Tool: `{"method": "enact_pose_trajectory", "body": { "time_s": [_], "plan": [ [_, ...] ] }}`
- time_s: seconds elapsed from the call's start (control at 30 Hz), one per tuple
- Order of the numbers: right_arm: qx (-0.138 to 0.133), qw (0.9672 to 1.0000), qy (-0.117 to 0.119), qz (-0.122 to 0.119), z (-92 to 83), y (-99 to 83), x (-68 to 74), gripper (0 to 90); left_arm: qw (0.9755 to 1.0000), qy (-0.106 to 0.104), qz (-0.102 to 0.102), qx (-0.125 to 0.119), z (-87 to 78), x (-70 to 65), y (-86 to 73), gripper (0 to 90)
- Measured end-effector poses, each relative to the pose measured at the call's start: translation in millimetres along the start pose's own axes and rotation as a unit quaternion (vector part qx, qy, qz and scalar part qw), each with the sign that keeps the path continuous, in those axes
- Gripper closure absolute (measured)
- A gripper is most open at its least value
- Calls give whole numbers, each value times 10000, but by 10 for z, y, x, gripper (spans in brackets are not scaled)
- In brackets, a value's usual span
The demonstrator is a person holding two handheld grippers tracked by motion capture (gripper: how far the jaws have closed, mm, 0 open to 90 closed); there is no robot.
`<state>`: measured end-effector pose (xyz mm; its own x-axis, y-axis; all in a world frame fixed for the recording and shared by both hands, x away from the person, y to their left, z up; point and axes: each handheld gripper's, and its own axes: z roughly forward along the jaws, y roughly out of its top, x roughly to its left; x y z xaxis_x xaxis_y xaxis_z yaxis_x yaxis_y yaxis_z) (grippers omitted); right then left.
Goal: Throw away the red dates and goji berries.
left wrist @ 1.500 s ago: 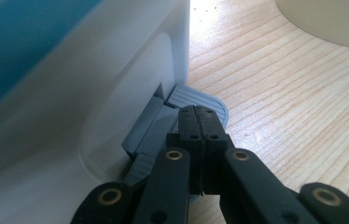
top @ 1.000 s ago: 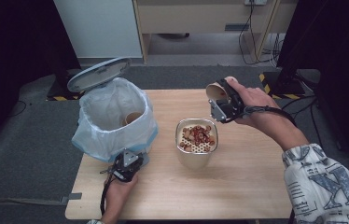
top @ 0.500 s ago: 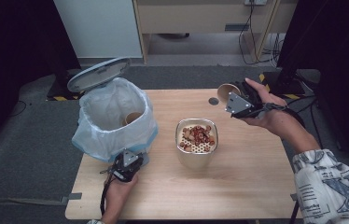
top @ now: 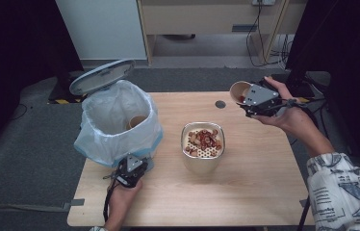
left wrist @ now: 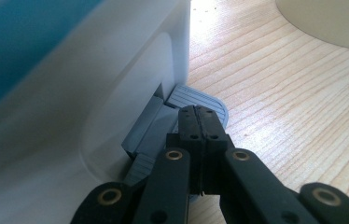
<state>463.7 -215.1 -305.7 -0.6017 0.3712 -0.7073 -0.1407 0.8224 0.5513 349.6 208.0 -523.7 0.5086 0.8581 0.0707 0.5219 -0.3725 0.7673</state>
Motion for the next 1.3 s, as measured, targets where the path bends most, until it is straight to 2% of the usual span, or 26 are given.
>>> {"method": "enact_pose_trajectory", "body": {
  "time_s": [0.07,0.1,0.13,0.2,0.37,0.5,0.57,0.6,0.63,0.67,0.73,0.77,0.8,0.87,0.9,0.93,0.97,1.0,1.3],
  "plan": [
    [-22,10000,31,55,1,-8,-9,345,10000,0,-1,0,0,0,0,896],
    [-74,9997,96,198,1,-24,-29,345,10000,0,-3,0,0,0,0,896],
    [-74,9997,96,198,1,-24,-29,345,10000,0,-3,0,0,0,0,896],
    [-138,9990,176,395,0,-51,-56,345,10000,-4,-7,-3,0,0,-1,896],
    [-311,9955,386,811,-18,-118,-107,345,10000,-5,-7,-3,0,1,-1,896],
    [-486,9904,526,1186,-41,-180,-154,344,10000,-5,-8,-3,0,1,-1,896],
    [-514,9894,549,1245,-46,-194,-165,344,10000,-7,-11,-2,0,2,-1,896],
    [-565,9870,588,1382,-51,-223,-187,344,10000,-5,-8,-2,0,1,-1,896],
    [-565,9870,588,1382,-51,-223,-187,344,10000,-5,-8,-2,0,1,-1,896],
    [-630,9841,659,1523,-51,-241,-205,343,10000,-7,-14,-2,0,2,-1,896],
    [-693,9813,739,1639,-46,-250,-217,343,10000,-6,-12,-4,0,1,-1,896],
    [-693,9813,739,1639,-46,-250,-217,343,10000,-6,-12,-4,0,1,-1,896],
    [-766,9776,812,1782,-36,-255,-236,343,10000,-6,-12,-4,0,1,-1,896],
    [-821,9745,877,1896,-27,-257,-247,343,10000,-8,-10,-4,0,2,-1,896],
    [-821,9745,877,1896,-27,-257,-247,343,10000,-8,-10,-4,0,2,-1,896],
    [-857,9728,915,1946,-20,-255,-252,342,10000,-8,-10,-4,0,2,-1,896],
    [-925,9698,992,2028,-13,-234,-257,342,10000,-9,-13,-5,0,2,-2,896],
    [-951,9688,1016,2052,-11,-224,-257,342,10000,-8,-9,-2,0,2,-1,896],
    [-1057,9633,1193,2160,16,-112,-280,342,10000,-11,-10,-4,0,3,-2,896]
  ]
}}
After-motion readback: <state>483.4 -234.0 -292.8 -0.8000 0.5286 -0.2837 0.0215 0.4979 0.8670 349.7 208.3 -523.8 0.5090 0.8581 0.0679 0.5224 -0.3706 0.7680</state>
